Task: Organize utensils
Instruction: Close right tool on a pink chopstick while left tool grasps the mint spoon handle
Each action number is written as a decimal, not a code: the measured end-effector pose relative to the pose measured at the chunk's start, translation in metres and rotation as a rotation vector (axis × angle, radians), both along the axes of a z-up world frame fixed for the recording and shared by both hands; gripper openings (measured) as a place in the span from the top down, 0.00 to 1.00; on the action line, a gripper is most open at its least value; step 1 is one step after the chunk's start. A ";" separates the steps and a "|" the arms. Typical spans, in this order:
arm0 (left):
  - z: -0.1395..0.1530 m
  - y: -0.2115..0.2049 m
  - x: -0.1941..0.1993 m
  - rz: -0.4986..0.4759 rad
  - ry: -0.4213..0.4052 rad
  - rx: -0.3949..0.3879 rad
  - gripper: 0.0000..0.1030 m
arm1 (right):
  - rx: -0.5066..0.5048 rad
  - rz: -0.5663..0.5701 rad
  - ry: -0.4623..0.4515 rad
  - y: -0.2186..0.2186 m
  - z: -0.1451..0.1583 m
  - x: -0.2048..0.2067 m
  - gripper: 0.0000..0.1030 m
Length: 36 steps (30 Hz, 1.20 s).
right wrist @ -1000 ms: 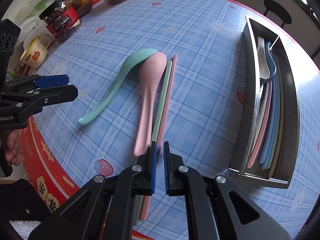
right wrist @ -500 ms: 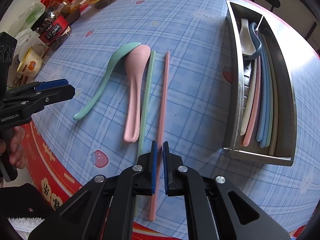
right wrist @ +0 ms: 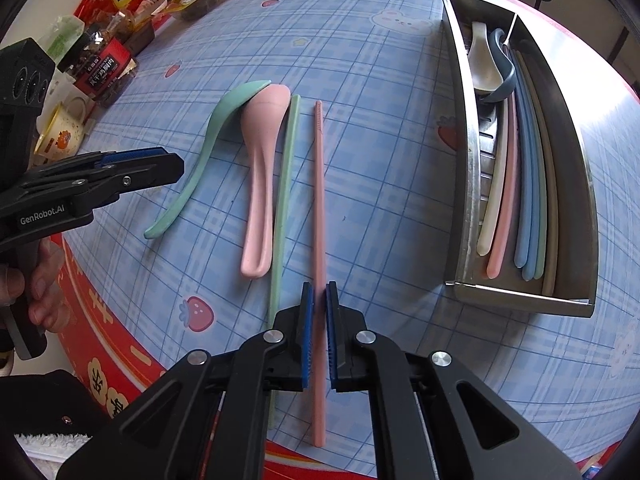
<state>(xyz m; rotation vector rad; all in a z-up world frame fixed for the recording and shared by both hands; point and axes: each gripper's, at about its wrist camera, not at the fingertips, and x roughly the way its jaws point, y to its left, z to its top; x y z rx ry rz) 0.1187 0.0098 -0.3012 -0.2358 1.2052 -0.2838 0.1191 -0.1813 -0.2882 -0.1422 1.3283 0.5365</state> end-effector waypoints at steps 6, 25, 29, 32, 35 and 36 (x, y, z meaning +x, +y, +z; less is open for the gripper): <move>-0.010 -0.020 0.011 -0.038 0.006 0.061 0.58 | 0.007 0.001 -0.004 0.000 0.000 0.000 0.94; -0.016 -0.009 0.027 0.000 -0.008 0.087 0.82 | 0.030 0.000 0.000 -0.003 -0.001 0.000 0.94; -0.023 0.018 0.023 0.116 0.051 -0.051 0.86 | 0.031 -0.001 -0.001 -0.004 -0.001 0.000 0.94; -0.027 0.032 0.020 0.170 0.070 -0.102 0.88 | 0.029 -0.001 -0.003 -0.003 -0.001 0.000 0.94; -0.026 0.035 0.016 0.174 0.069 -0.098 0.88 | 0.028 -0.001 -0.003 -0.003 -0.001 0.000 0.94; -0.025 0.034 0.016 0.171 0.068 -0.093 0.88 | 0.028 -0.001 -0.004 -0.003 -0.001 0.000 0.94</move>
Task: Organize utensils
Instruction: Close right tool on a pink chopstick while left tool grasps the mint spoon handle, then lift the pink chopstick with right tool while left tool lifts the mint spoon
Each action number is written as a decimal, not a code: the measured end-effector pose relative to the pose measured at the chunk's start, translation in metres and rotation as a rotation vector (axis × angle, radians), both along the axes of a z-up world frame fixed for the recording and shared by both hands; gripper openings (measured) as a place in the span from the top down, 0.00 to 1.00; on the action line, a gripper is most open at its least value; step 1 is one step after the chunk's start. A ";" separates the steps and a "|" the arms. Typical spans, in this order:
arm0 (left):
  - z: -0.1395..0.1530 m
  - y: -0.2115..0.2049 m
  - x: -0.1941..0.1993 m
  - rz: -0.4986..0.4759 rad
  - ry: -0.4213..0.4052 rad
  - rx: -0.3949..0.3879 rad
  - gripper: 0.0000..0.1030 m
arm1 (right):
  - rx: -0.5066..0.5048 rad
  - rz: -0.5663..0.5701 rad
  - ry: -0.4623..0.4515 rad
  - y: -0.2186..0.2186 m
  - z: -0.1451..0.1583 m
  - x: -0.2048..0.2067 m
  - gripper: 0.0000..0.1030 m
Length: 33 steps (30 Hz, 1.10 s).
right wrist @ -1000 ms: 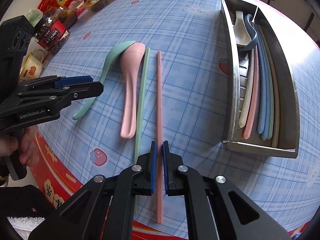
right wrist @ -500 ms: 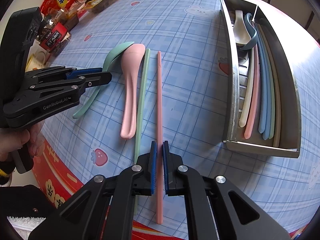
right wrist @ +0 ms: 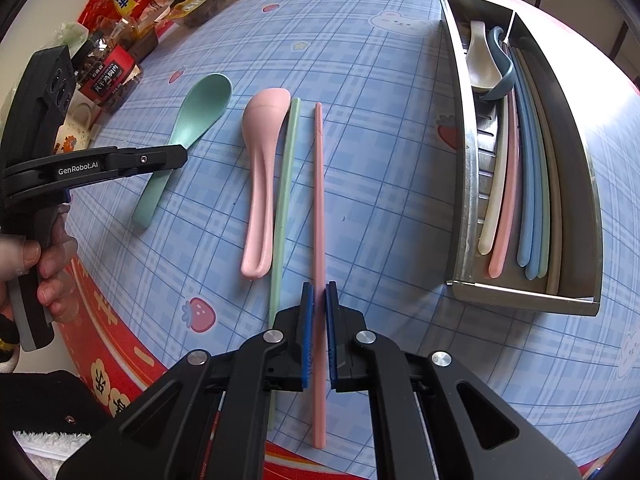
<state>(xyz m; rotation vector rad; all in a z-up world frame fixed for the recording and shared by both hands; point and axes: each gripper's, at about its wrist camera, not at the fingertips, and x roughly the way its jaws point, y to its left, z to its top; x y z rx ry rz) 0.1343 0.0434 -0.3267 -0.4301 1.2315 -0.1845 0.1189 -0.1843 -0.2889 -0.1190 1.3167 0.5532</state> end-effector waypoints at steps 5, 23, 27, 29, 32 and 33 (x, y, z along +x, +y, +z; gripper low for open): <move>0.002 -0.007 -0.008 -0.045 -0.024 0.053 0.88 | 0.003 -0.002 0.000 0.000 0.000 0.000 0.94; -0.002 -0.001 -0.034 -0.060 -0.071 0.048 0.87 | -0.058 0.070 -0.083 0.009 0.002 -0.008 0.95; -0.003 0.000 -0.034 -0.056 -0.075 0.035 0.87 | -0.060 0.075 -0.088 0.009 0.001 -0.008 0.95; -0.004 0.003 -0.035 -0.042 -0.068 0.017 0.87 | -0.069 0.091 -0.104 0.011 0.001 -0.010 0.95; -0.004 0.009 -0.036 -0.002 -0.041 -0.018 0.89 | -0.082 0.102 -0.119 0.014 0.002 -0.014 0.94; -0.004 0.010 -0.037 0.004 -0.033 -0.026 0.89 | -0.081 0.098 -0.115 0.014 0.002 -0.013 0.94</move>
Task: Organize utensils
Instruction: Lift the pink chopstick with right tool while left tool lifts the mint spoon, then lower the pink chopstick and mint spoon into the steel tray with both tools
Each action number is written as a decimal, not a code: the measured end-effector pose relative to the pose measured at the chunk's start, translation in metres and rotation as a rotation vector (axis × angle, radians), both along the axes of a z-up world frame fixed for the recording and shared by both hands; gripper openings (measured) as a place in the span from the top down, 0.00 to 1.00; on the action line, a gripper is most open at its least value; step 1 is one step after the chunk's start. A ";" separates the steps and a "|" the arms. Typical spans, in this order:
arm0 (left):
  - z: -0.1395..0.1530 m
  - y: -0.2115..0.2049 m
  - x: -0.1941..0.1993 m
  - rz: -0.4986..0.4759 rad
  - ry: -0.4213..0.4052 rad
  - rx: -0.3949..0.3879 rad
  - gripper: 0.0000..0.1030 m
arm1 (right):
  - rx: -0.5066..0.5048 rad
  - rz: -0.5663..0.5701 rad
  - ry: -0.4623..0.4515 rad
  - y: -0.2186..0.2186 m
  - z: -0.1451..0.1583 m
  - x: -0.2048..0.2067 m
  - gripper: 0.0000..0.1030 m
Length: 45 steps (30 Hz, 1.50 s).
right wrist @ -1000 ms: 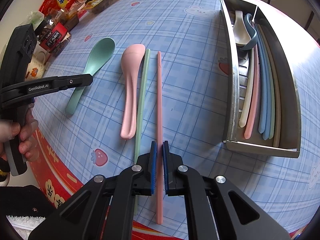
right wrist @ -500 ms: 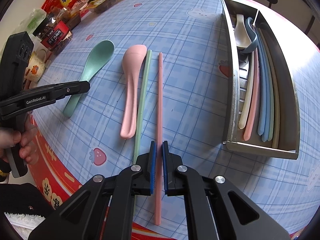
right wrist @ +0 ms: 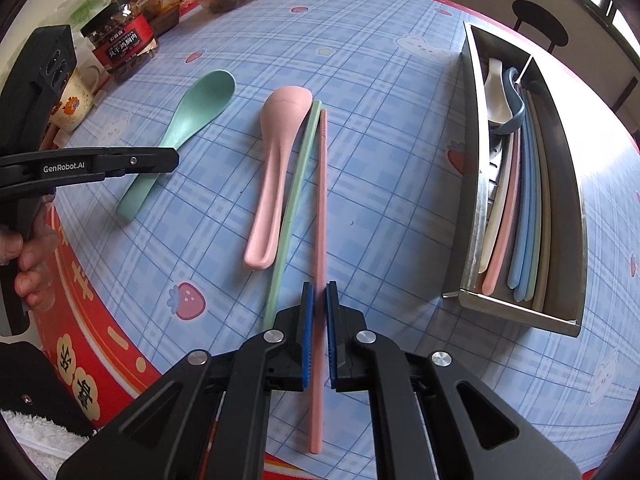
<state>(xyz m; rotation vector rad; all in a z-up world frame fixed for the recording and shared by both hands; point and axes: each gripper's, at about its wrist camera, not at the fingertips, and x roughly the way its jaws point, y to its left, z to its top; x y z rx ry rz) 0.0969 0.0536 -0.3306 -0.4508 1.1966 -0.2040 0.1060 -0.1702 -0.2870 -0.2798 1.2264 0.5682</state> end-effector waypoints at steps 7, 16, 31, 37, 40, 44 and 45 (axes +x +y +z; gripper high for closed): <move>0.001 0.012 -0.030 0.061 0.030 -0.084 0.89 | 0.083 -0.095 0.041 -0.022 0.004 0.001 0.94; 0.017 0.018 -0.052 0.087 -0.026 -0.126 0.89 | 0.162 -0.104 -0.014 -0.028 0.027 -0.008 0.94; 0.065 0.011 -0.011 0.029 -0.057 -0.168 0.89 | 0.284 -0.271 -0.079 -0.080 0.053 0.011 0.94; 0.075 -0.024 0.023 -0.040 -0.027 -0.184 0.89 | 0.310 -0.370 -0.102 -0.109 0.060 0.033 0.94; 0.075 -0.047 0.046 -0.064 -0.009 -0.212 0.89 | 0.310 -0.404 -0.106 -0.120 0.061 0.046 0.94; 0.075 -0.080 0.080 -0.083 0.015 -0.253 0.89 | 0.312 -0.440 -0.096 -0.130 0.057 0.063 0.94; 0.075 -0.089 0.089 -0.084 0.023 -0.264 0.89 | 0.312 -0.445 -0.094 -0.132 0.056 0.067 0.94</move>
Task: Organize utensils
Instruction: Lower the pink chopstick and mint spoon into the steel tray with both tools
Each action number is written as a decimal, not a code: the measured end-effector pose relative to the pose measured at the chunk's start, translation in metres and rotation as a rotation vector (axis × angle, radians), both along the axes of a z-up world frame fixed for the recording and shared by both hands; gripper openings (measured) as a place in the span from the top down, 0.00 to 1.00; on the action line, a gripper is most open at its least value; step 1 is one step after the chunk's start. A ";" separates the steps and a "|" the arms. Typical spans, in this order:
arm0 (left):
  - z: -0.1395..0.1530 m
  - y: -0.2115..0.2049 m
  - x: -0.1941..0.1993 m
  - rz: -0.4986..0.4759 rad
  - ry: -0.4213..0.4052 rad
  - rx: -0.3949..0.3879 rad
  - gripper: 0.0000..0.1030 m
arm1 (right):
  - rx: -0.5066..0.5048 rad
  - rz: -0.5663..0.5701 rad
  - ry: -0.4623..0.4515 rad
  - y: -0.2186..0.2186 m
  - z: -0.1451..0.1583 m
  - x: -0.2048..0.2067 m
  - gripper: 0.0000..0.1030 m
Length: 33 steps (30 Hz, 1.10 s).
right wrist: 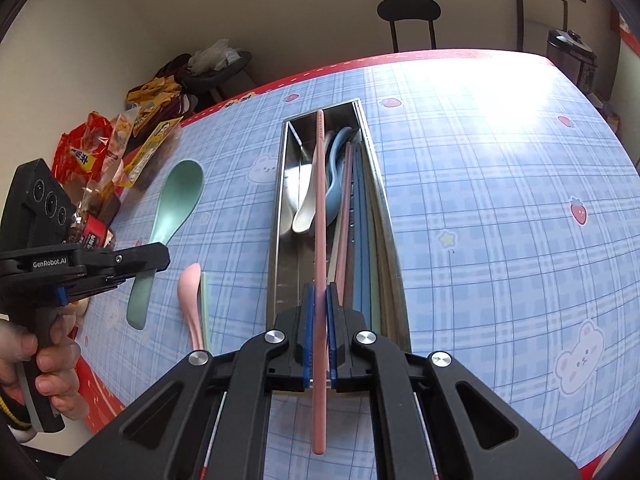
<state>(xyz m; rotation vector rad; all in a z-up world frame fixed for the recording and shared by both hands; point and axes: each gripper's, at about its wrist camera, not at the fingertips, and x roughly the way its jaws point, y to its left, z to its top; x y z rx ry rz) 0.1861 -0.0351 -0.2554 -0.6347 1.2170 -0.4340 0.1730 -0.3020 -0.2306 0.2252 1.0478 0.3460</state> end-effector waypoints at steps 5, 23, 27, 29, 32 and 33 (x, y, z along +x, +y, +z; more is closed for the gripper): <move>-0.007 -0.036 0.039 0.023 0.054 -0.061 0.89 | -0.003 0.010 0.009 -0.001 -0.005 0.015 0.94; -0.038 -0.096 0.124 0.095 0.146 0.023 0.89 | -0.009 -0.040 0.059 -0.002 -0.031 0.052 0.94; -0.040 -0.097 0.128 0.092 0.143 0.041 0.89 | -0.016 -0.043 0.058 0.003 -0.034 0.061 0.94; -0.041 -0.100 0.131 0.089 0.144 0.050 0.89 | -0.019 -0.040 0.052 0.004 -0.035 0.064 0.94; -0.044 -0.100 0.133 0.086 0.141 0.065 0.89 | -0.037 -0.028 0.049 0.009 -0.037 0.068 0.94; -0.044 -0.098 0.132 0.086 0.140 0.068 0.89 | -0.039 -0.027 0.050 0.011 -0.037 0.073 0.94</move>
